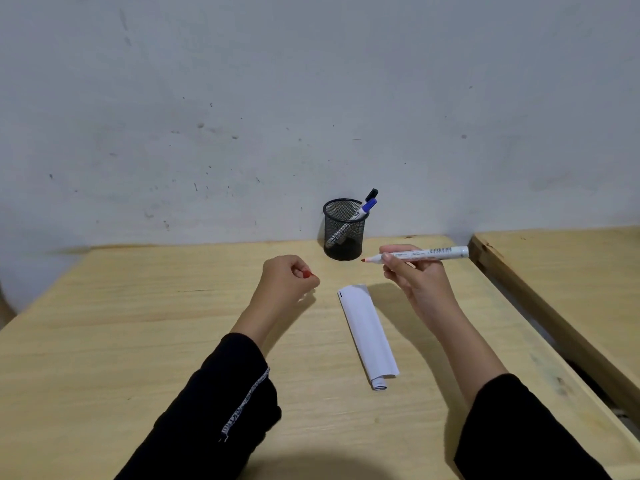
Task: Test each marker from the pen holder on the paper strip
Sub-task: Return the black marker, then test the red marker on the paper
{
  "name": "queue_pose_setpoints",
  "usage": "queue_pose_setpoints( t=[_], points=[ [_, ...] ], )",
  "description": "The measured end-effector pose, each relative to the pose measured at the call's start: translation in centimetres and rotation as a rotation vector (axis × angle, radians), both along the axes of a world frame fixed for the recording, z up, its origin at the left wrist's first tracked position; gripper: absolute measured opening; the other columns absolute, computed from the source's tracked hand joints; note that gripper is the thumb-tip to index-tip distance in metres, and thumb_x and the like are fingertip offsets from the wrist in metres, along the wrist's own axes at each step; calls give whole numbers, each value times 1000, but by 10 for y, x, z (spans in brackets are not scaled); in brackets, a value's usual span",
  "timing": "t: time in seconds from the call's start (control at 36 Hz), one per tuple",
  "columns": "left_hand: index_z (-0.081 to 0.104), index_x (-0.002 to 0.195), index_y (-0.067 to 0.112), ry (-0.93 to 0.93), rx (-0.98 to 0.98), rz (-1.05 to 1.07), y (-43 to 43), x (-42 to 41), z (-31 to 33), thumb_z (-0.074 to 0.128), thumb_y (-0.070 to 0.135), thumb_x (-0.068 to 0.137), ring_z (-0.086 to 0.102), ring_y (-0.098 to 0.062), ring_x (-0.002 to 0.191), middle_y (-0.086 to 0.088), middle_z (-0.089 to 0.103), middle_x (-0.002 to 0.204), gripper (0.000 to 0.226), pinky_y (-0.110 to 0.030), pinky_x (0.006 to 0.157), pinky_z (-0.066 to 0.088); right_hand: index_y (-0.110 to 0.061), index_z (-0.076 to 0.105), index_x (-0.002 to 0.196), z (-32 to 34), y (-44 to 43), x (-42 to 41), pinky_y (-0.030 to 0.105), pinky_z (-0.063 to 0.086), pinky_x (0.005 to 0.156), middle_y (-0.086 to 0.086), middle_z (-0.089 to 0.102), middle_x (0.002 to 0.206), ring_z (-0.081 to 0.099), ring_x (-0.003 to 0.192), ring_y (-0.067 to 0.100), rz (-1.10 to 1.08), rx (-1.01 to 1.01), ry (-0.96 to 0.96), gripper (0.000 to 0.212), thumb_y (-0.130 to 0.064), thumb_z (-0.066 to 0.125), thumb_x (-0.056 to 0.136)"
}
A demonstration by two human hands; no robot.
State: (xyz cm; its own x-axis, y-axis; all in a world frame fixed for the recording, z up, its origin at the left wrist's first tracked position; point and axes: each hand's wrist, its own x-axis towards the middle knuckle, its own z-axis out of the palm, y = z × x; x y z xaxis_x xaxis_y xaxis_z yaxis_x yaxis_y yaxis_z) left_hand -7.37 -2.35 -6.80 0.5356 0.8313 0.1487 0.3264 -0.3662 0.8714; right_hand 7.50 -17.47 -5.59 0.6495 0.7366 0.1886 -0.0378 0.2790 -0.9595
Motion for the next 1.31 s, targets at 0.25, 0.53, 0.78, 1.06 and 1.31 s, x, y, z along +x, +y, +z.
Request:
queue_pose_setpoints(
  t=[0.25,0.53,0.78,1.06,1.31],
  points=[
    [66,82,2,278,116,-97,7,15,-13,61,11,75,47,-13,58,2,52,65,13,-22,54,37,-8,70,87,-12,3,2,18,52,69,3,66,77,59,70,9,-20,-55,21,8,-6,65,82],
    [64,78,5,239,113,-135,10,15,-20,64,13,77,44,-11,59,2,52,64,8,-20,55,35,-12,72,85,-15,1,2,19,52,70,2,67,77,59,72,11,-28,-63,42,8,-8,66,82],
    [55,120,11,147,479,-48,-25,-3,-14,57,30,88,46,-11,105,6,47,112,37,-19,82,36,-4,69,87,-10,3,3,17,51,66,3,62,71,57,67,10,-30,-2,93,8,-9,64,84],
    [64,108,16,284,463,-382,-62,-8,-28,48,39,93,49,-8,115,9,57,122,32,-31,90,45,-2,63,85,-10,24,0,17,51,56,8,60,67,57,52,8,-82,-37,124,5,-4,59,85],
    [60,122,18,338,429,-407,-65,-5,-33,46,39,94,49,-10,122,7,49,139,38,-20,88,37,-5,60,78,-36,47,-2,22,47,56,5,59,62,52,54,13,-128,-228,-23,7,-9,59,83]
  ],
)
